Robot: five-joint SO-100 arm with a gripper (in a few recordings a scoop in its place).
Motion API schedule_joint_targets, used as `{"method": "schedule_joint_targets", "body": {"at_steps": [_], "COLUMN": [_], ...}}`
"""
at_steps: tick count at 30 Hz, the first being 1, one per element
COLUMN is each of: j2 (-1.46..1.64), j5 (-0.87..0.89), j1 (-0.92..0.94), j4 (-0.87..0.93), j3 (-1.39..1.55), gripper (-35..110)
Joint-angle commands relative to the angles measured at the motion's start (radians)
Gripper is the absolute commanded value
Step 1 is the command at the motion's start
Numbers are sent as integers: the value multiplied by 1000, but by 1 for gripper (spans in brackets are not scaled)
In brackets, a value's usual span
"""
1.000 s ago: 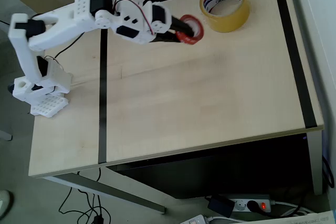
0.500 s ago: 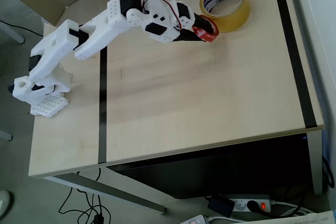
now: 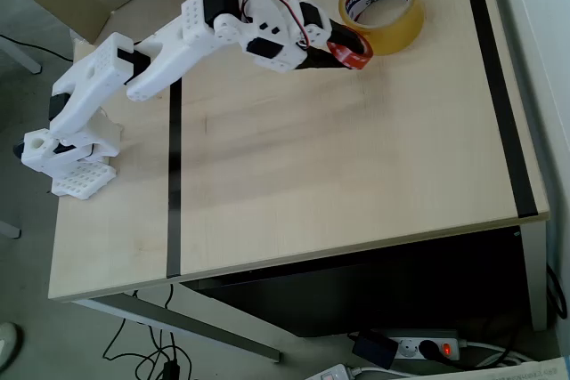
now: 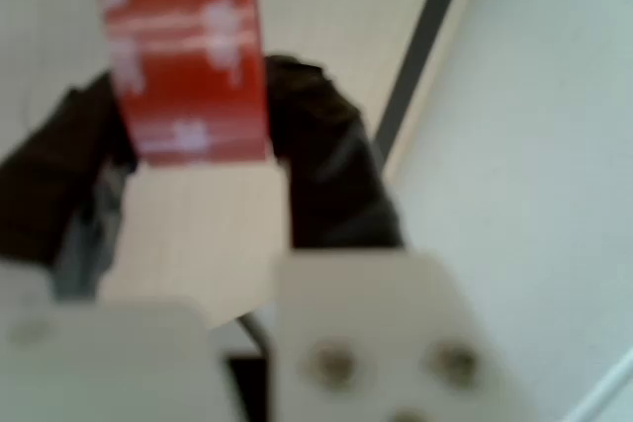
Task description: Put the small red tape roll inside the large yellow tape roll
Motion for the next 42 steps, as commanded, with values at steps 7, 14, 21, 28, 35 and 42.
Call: {"method": "schedule_joint_targets", "body": {"at_steps": [7,14,21,28,35,42], "j2": [420,364,287,141,23,-17], "j5": [55,49,12,12,9,-32], "j1": [9,-64,-123,-112,-94,-104], "j4": [336,-18,-225,-298,-351,-353], "j3": [-353,-249,-138,-138,-138,-133], "gripper": [0,0,0,0,0,9]}}
